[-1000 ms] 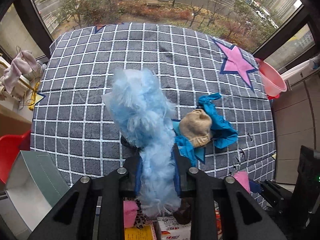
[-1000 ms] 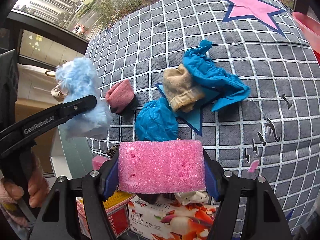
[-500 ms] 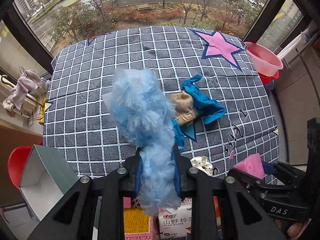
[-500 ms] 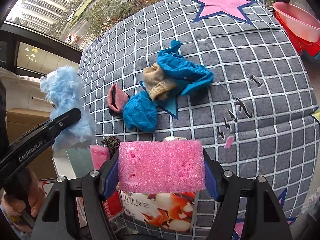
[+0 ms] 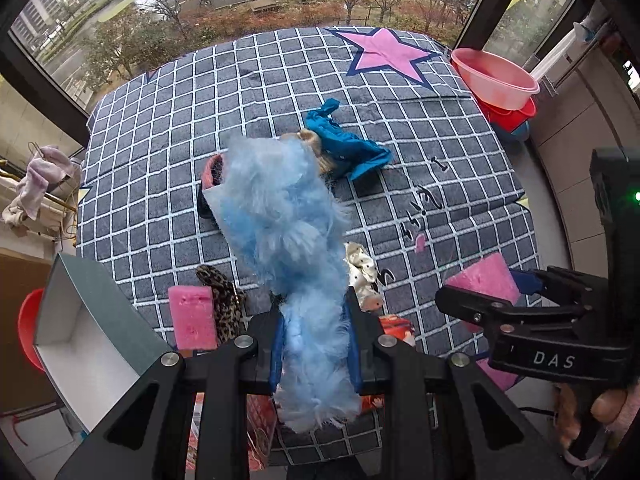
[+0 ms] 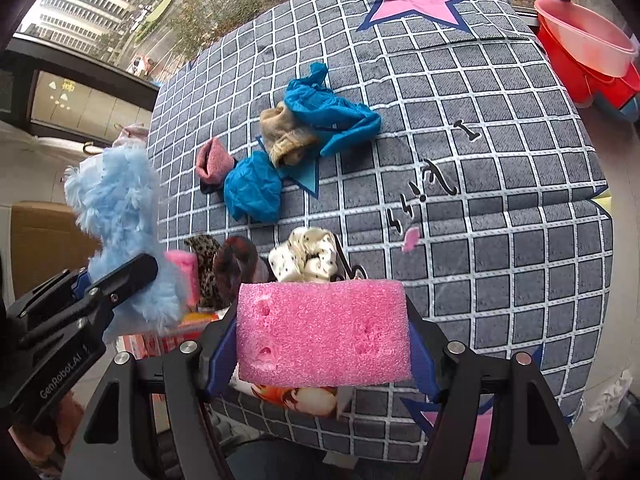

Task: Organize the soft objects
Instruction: 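Carry the blue plush and pink sponge toward the open white box with both grippers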

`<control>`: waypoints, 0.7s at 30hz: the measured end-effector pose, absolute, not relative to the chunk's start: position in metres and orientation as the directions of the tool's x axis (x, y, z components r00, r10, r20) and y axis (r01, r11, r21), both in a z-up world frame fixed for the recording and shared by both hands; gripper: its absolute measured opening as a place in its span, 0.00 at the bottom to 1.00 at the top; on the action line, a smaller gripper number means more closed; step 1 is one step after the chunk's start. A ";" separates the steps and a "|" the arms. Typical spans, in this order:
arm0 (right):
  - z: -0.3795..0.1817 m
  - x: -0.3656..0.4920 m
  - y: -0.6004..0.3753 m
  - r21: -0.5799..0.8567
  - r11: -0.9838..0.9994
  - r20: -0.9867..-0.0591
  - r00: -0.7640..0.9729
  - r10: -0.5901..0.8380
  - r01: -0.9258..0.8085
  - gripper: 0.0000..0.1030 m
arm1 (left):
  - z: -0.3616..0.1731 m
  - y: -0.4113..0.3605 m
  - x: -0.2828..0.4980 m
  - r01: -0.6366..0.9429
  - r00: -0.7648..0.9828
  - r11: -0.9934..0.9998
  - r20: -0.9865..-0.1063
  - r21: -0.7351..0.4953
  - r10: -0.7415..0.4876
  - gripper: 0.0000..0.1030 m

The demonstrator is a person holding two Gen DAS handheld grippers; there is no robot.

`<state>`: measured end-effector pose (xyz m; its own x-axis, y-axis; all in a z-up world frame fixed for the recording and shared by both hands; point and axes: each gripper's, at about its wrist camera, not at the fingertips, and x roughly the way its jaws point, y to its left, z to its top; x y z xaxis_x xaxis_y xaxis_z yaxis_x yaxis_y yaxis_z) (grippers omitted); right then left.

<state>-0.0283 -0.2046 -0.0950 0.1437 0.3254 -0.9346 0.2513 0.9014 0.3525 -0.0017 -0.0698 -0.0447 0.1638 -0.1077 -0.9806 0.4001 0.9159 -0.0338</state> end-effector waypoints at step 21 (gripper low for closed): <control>-0.101 -0.109 -0.165 0.343 0.900 -0.939 0.099 0.329 0.269 0.70 | -0.036 -0.052 -0.104 0.634 0.168 0.773 -0.978 0.009 -0.127 0.27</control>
<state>-0.1087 -0.1645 -0.1009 0.0985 0.3287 -0.9393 0.2693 0.8999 0.3431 -0.1040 -0.0520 -0.0361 0.1681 -0.1267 -0.9776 0.6344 0.7730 0.0089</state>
